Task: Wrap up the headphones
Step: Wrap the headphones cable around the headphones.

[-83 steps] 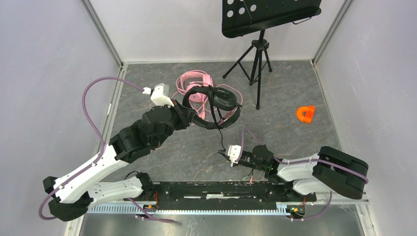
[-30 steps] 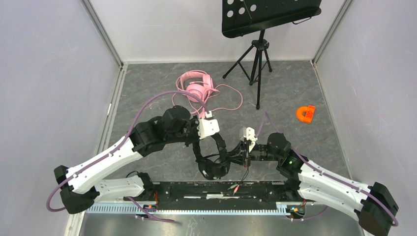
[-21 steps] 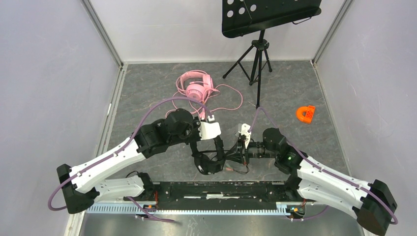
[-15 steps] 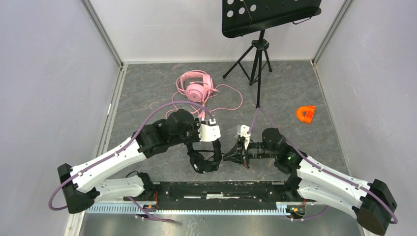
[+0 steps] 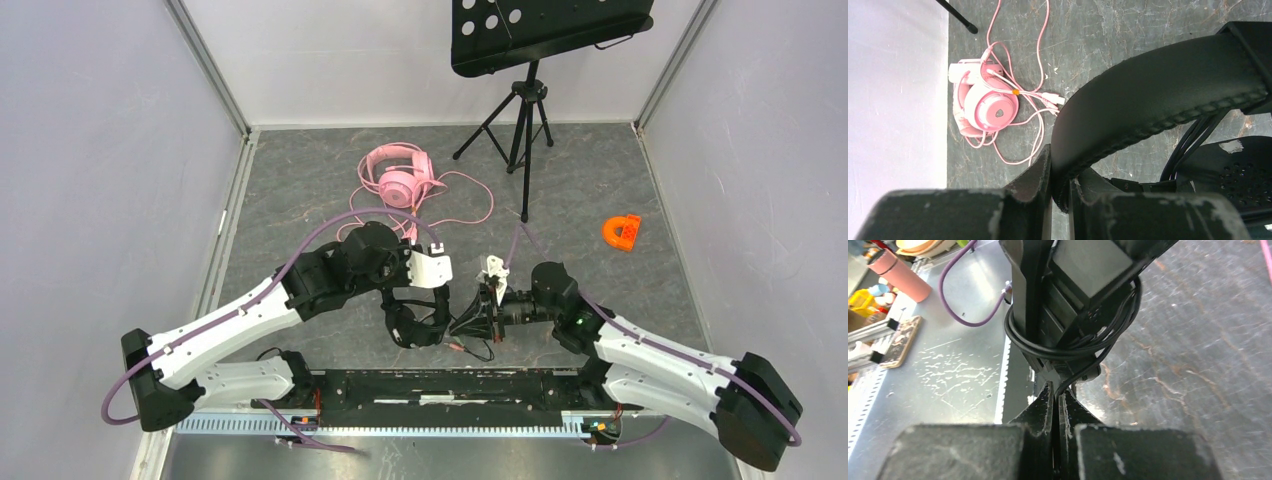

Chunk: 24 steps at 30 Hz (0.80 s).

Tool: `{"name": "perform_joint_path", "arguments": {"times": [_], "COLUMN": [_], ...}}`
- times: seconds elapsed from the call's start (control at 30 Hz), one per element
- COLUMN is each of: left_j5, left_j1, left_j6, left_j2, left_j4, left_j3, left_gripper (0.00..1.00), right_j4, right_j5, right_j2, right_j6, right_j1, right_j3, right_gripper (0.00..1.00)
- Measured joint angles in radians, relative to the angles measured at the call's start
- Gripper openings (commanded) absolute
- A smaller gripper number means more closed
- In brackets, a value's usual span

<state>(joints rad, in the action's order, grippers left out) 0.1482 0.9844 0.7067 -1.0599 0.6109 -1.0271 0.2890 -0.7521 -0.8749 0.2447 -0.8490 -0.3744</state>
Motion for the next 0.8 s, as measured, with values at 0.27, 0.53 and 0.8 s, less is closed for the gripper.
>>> {"name": "perform_joint_path", "arguments": {"times": [0.27,0.53,0.8], "left_j5": [-0.001,0.018,0.057], "left_j1": [0.006,0.012,0.013], "left_j6": [0.045,0.087,0.107], "left_j2": [-0.005,-0.044,-0.044], "left_j4": [-0.018,-0.076,-0.121], "left_j3": [0.013,0.021,0.032], "left_gripper": [0.02,0.02,0.02], "right_j4": [0.197,0.294,0.365], "right_j5": [-0.073,-0.103,-0.132], "right_j2": [-0.075,-0.102,-0.111], "right_j6": [0.164,0.267,0.328], "right_j1": [0.0,0.005,0.006], "right_j3": [0.061,0.066,0.079], "right_gripper": [0.08,0.12,0.1]}}
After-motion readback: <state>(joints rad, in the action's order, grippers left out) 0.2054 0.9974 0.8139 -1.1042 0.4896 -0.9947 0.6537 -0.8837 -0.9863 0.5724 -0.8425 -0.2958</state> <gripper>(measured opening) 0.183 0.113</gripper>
